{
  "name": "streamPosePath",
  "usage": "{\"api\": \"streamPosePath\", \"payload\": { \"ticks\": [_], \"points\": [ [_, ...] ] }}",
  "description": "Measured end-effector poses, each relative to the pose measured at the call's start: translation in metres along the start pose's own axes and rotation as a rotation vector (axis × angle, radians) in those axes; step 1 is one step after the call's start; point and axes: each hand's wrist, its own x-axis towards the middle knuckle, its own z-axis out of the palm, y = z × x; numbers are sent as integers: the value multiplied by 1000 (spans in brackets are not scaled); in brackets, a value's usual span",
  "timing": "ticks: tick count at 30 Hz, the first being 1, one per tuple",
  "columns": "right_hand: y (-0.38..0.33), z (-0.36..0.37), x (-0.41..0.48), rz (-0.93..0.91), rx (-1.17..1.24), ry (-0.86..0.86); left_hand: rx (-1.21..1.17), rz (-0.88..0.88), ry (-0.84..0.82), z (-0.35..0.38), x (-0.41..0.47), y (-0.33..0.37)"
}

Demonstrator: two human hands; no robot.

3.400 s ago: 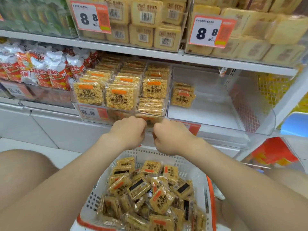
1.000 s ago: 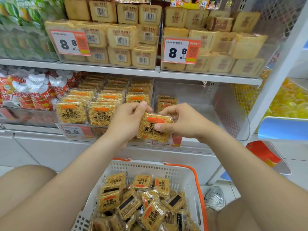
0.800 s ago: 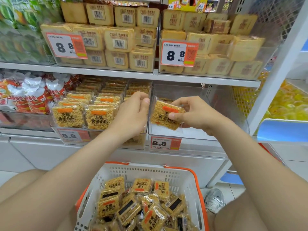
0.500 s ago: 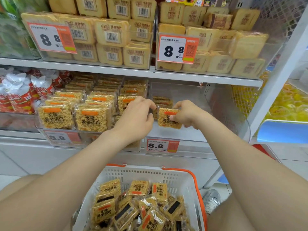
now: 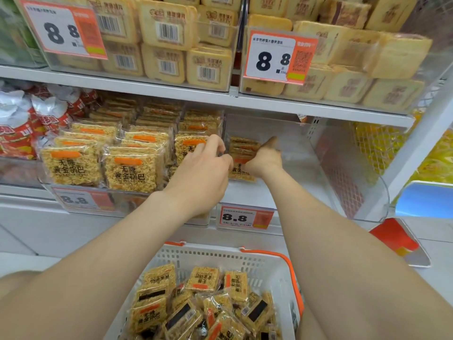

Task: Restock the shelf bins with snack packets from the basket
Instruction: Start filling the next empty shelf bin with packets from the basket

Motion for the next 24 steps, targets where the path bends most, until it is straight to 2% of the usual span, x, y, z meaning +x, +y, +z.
{"api": "streamPosePath", "payload": {
  "ticks": [2,10,17,21,24],
  "points": [
    [-1,2,0,48,61,-58,4,10,2,2,-1,0],
    [10,-8,-5,-1,226,-143,-36,30,3,0,-2,-3],
    [7,-17,-22,22,-24,-77,-92,23,-15,-7,-11,-5],
    [-1,-32,-53,-175,-159,7,-74,70,76,-14,-20,-2],
    [-5,-47,-91,-390,-223,185,-67,109,200,-21,-33,2]
  ]
}}
